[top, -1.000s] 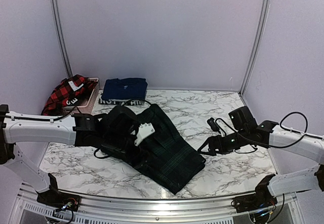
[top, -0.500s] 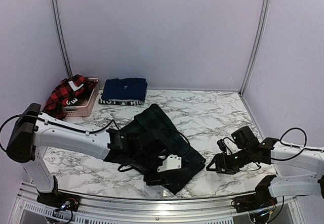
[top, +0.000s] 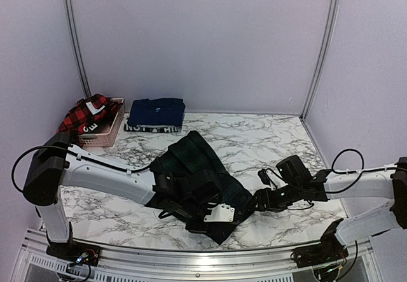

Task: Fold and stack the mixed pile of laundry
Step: Smooth out the rectangle-folded skirt at the center of the board.

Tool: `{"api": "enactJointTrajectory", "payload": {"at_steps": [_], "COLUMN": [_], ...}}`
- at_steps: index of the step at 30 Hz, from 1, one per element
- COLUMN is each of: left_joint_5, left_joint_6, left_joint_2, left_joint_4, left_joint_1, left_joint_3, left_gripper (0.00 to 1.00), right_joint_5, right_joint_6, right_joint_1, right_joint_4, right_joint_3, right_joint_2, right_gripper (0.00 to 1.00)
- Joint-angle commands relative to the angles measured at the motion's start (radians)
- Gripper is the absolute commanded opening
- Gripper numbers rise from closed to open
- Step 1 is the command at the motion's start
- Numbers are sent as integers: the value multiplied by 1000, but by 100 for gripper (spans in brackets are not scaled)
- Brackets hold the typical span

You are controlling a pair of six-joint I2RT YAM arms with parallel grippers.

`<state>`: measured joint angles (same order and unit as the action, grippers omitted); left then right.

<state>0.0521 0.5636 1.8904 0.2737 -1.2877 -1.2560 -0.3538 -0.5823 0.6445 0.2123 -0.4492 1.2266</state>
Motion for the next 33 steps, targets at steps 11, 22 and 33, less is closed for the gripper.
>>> {"api": "enactJointTrajectory", "payload": {"at_steps": [11,22,33], "left_joint_5": [-37,-68,-143], "left_joint_6": [58,73,-6], "left_joint_2": [-32,-168,-51], "left_joint_4": [21,59,-29], "left_joint_1": [-7,-5,-8], "left_joint_3": [-9,100,171], "left_gripper": [6,0,0], "right_joint_5": [83,60,-9], "right_joint_6": [-8,-106,-148], "right_joint_1": [17,-5,-17], "right_joint_4": [-2,-118,-188], "right_joint_3": [26,90,122], "right_joint_2": [80,-10,8], "right_gripper": [69,46,12]}}
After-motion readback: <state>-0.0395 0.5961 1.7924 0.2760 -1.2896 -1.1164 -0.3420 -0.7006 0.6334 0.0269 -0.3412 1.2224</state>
